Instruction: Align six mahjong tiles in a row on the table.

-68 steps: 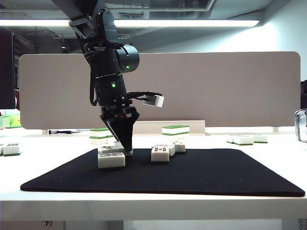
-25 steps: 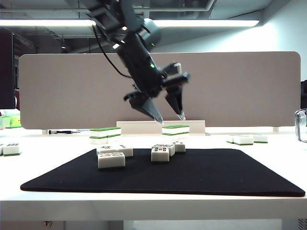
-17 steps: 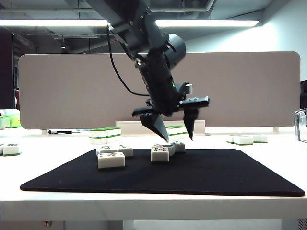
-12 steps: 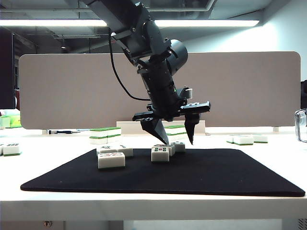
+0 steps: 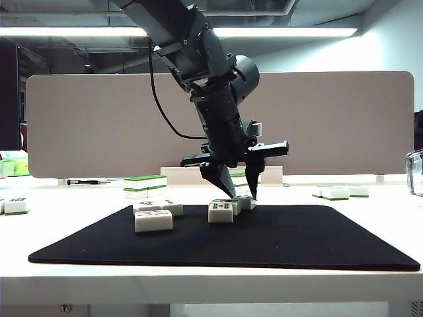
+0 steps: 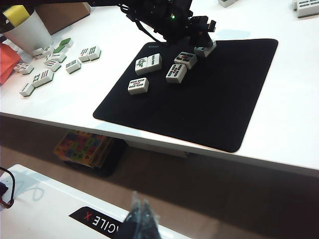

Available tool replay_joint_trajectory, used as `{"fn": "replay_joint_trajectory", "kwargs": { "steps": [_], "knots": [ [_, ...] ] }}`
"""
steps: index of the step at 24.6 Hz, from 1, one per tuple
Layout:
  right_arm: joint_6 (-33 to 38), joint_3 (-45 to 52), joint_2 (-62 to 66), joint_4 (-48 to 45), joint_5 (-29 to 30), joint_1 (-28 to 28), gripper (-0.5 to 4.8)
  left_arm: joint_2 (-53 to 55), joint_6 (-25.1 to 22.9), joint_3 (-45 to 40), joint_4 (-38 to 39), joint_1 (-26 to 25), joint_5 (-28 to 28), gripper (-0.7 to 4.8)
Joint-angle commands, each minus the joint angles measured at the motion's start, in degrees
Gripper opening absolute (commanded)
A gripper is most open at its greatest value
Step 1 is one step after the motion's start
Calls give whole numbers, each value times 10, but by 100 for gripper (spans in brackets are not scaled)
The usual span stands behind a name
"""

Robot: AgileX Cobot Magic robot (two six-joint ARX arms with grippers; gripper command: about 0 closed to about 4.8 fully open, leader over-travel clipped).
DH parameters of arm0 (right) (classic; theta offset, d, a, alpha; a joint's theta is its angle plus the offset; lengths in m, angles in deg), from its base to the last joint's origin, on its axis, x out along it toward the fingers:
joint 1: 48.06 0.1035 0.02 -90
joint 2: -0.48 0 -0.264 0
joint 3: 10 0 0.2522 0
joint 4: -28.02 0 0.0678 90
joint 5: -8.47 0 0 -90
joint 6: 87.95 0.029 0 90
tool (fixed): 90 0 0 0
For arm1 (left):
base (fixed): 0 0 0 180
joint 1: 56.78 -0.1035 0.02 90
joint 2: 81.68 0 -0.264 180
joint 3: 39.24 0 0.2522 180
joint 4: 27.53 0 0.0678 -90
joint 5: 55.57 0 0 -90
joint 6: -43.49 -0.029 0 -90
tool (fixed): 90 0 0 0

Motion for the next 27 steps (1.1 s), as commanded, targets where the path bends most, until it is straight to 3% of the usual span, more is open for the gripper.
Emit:
{"fn": "replay_joint_trajectory", "kwargs": {
  "steps": [1,9,12,14,17,27],
  "knots": [
    [-2,-2,-7,-5,-1,1,-1,-19,-1,2,3,-1,-2,148],
    [-2,-2,-7,-5,-1,0,-1,-94,12,2,56,-48,-1,148],
    [-2,-2,-7,-5,-1,0,-1,-106,65,2,91,-68,13,148],
    [-2,-2,-7,-5,-1,0,-1,-107,118,2,123,-84,62,148],
    [-2,-2,-7,-5,-1,1,-1,-103,146,1,145,-89,80,148],
    [-2,-2,-7,-5,-1,0,-1,-69,158,0,174,-83,76,148]
  ]
}}
